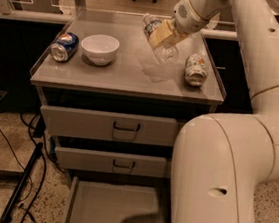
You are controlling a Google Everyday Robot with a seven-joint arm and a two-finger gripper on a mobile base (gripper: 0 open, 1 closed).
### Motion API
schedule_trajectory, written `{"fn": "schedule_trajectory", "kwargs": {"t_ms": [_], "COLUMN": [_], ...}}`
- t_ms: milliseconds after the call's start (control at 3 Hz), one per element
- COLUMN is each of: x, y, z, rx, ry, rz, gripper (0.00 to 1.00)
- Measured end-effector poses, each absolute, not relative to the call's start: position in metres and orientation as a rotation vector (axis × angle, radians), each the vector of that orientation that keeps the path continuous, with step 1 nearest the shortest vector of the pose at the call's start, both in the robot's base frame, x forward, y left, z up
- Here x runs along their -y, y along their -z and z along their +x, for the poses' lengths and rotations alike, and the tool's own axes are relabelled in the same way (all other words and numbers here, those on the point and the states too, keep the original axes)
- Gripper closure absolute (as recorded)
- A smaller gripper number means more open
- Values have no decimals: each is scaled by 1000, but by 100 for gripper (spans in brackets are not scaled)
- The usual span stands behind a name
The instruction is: Place water bottle into bottom drawer
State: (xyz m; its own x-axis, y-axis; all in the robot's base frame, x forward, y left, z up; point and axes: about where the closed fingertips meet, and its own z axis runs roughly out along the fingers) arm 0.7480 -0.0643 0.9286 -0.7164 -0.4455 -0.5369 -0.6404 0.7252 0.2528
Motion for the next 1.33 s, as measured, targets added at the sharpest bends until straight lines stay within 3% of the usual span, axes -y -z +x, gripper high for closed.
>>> {"fn": "schedule_trajectory", "kwargs": {"t_ms": [333,1333], "x": [72,65], "y": [-922,-891], "z": [702,676], "rx": [-2513,-2573], "ry": [-605,-664], "rz": [-858,-874], "gripper": [100,100]}}
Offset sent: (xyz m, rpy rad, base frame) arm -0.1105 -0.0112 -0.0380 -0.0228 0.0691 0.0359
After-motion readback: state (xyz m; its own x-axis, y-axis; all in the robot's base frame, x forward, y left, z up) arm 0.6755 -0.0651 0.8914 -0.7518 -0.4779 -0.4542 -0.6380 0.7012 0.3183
